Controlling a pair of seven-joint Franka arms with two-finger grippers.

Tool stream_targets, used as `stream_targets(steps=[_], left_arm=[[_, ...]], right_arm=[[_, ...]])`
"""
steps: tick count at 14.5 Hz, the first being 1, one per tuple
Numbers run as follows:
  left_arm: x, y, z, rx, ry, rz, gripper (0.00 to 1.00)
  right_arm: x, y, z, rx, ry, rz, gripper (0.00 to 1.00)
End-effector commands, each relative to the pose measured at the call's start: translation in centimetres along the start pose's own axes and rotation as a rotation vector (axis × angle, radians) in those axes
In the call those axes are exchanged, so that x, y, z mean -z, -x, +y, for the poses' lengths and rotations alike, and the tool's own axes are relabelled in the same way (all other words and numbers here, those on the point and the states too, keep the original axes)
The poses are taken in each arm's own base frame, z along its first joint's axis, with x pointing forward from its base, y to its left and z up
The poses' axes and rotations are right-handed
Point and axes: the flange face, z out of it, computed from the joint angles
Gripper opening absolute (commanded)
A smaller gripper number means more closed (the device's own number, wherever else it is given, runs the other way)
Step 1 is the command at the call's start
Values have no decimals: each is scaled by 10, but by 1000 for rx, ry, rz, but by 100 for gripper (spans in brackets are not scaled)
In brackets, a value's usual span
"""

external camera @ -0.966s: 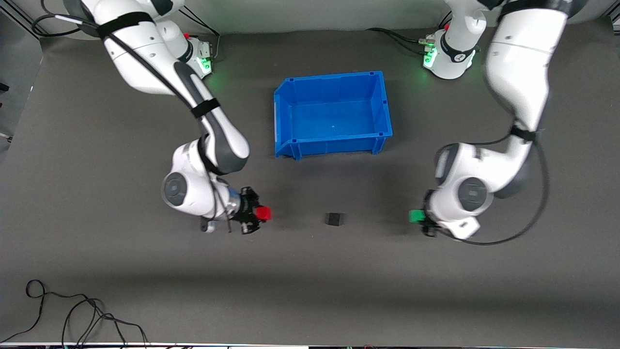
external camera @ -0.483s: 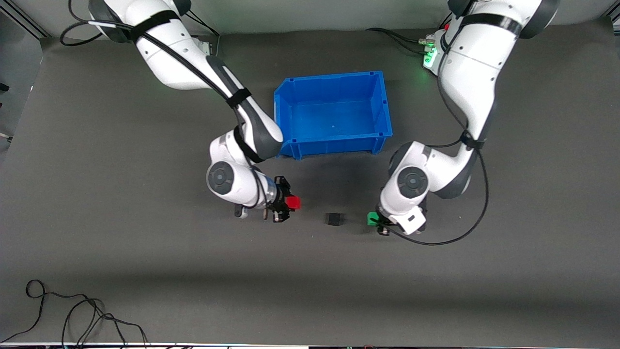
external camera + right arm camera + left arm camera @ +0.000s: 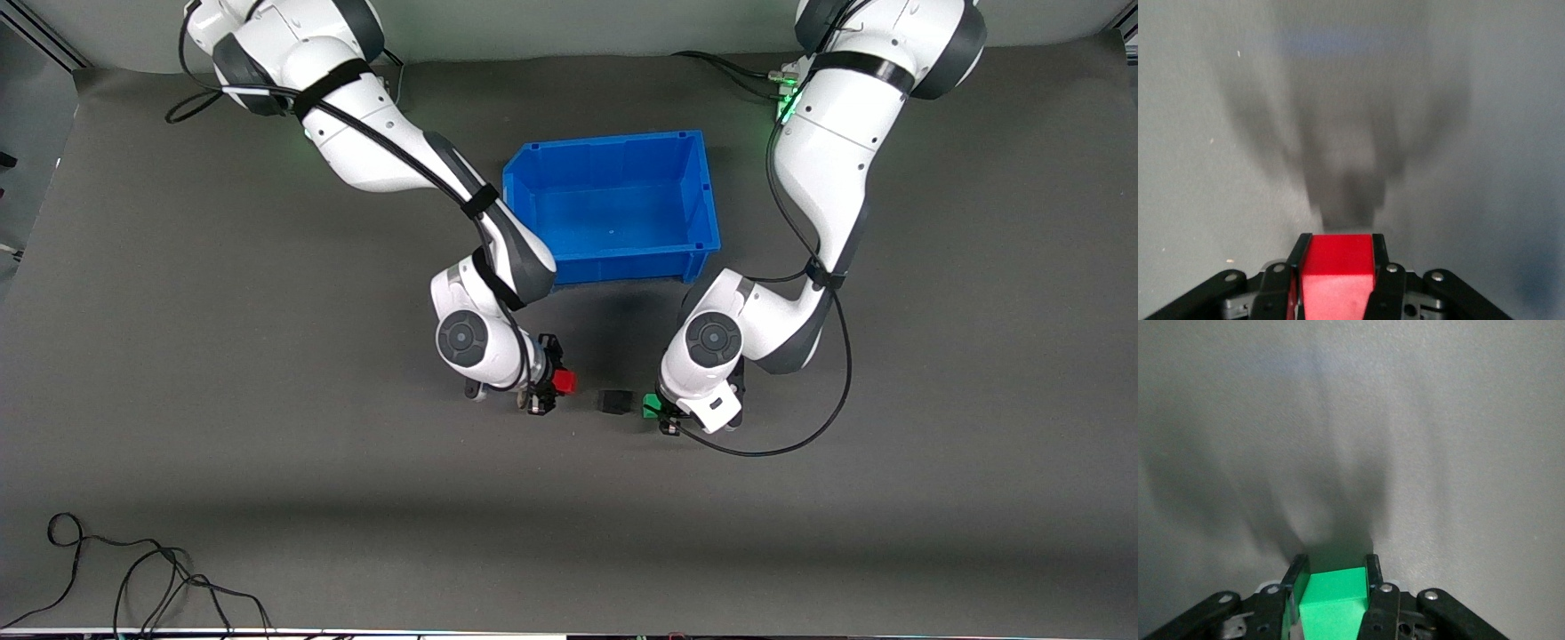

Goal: Attach green and red cubes to black cube
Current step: 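Carry the red cube and green cube toward the black cube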

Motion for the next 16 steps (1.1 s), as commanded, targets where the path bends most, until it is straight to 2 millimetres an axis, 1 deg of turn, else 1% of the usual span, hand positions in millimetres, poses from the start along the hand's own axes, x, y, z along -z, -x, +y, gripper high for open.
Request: stream_targets(steps=[1,4,5,8,10,13,14,15,16], left_arm=[[-5,7,8,32,13,4,0],[1,11,10,40,24,-2,0],[2,14,10,45,27,-3,0],[3,20,8,42,27,-5,0],[2,22,7,38,25,-3,0],[1,29,3,24,19,3,0],[1,28,3,18,20,9,15],[1,29,3,17,19,7,32],[2,28,3,18,21,8,49]], right_arm=[[2,14,-4,-64,-51,-12,0],[-7,11,-11,-106,-85,-34,0],[-8,14,-15,-106,-97,-49,0],[-24,19,-25,-95,-112,-64,0],[-29,25,-23,-79,-115,-66,0],[-28,28,-21,-37,-124,-55,0],[-29,28,-20,-24,-129,-45,0],[-30,30,-18,-15,-129,-41,0],[-34,34,-11,20,-124,-33,0]])
